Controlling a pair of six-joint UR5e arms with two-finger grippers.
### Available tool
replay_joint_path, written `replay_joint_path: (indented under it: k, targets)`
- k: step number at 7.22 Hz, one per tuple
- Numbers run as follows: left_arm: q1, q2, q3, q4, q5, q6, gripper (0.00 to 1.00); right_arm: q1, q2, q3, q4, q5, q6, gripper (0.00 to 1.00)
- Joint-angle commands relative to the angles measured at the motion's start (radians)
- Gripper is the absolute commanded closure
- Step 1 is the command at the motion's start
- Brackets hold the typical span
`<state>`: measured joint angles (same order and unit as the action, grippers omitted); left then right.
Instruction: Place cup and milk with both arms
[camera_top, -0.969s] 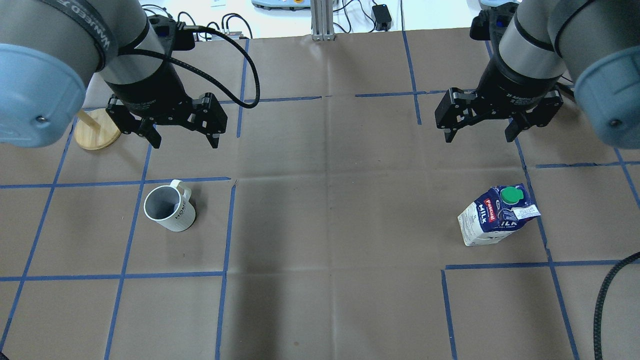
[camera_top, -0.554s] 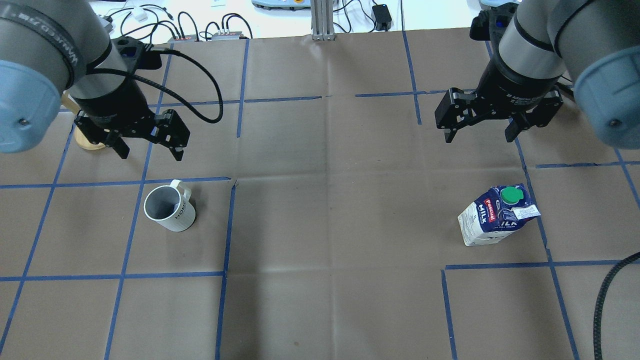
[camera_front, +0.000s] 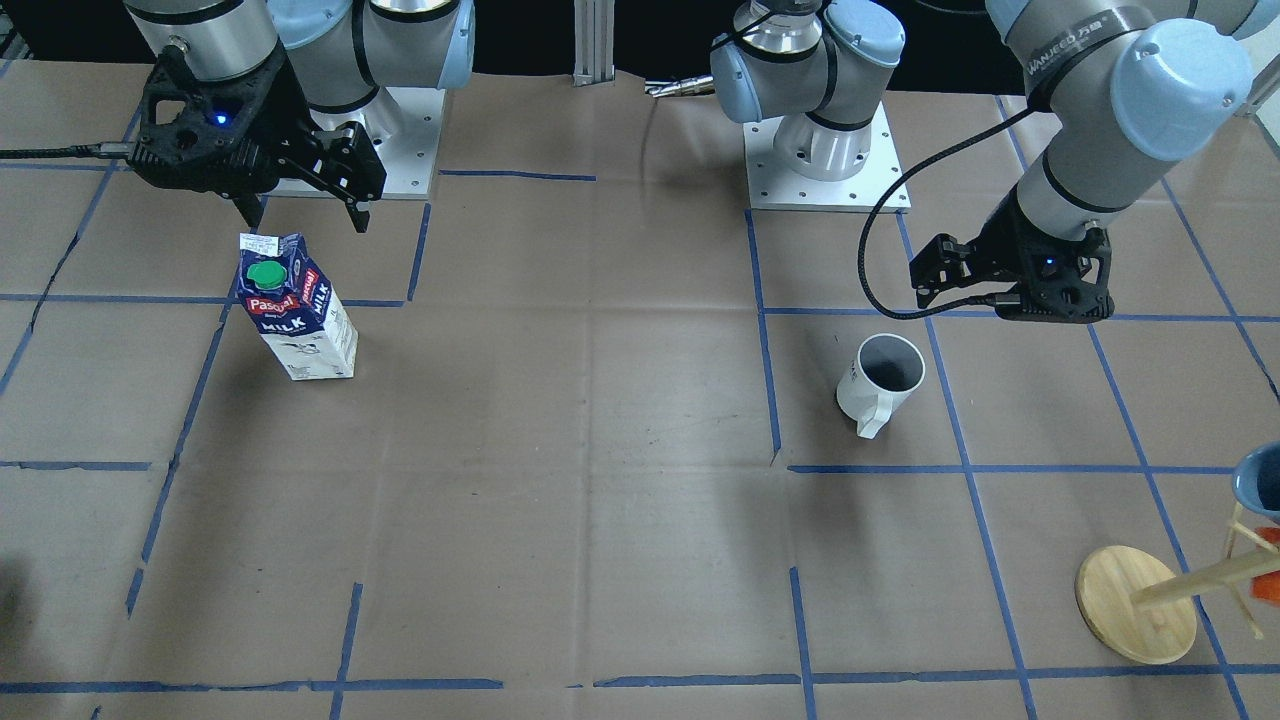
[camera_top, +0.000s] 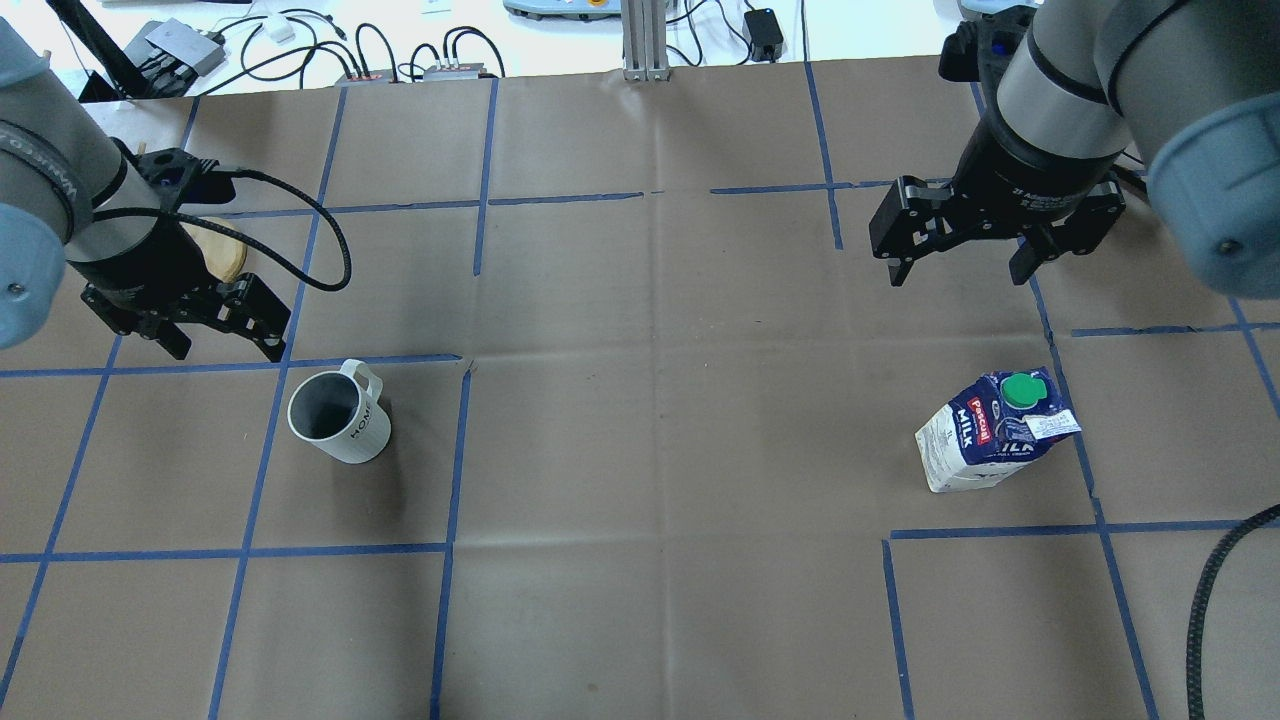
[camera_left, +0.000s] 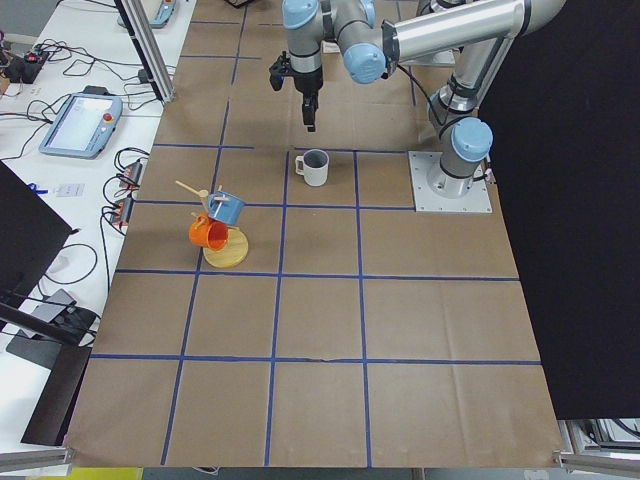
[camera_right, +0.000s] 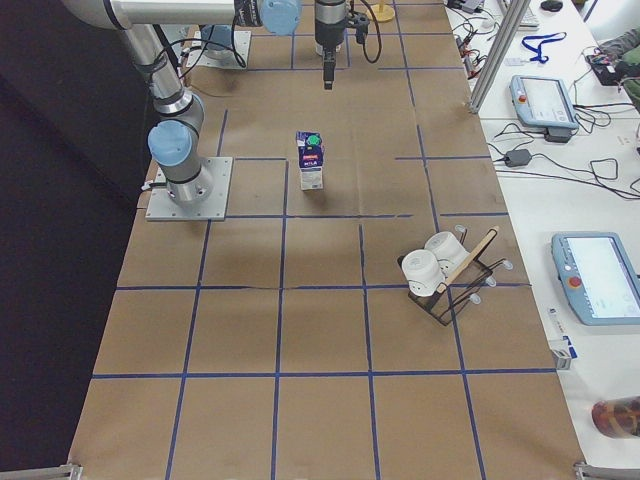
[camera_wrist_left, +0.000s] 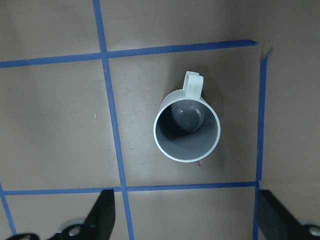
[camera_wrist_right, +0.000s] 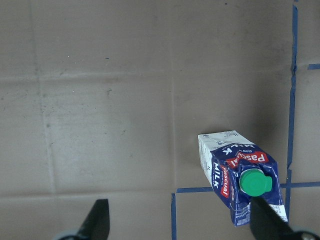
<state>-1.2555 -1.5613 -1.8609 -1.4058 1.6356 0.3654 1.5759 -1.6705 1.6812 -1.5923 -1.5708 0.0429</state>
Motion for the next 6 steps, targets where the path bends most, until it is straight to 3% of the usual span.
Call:
replay_joint_path:
  k: [1,6]
  targets:
    - [0.047,-0.019,-0.102,0.115,0.000,0.020,0.01,0.000,0.000,0.000,0.000,0.000,0.000,0.00]
    - [0.047,-0.106,-0.142,0.185,-0.035,0.012,0.04,0.000,0.000,0.000,0.000,0.000,0.000,0.00]
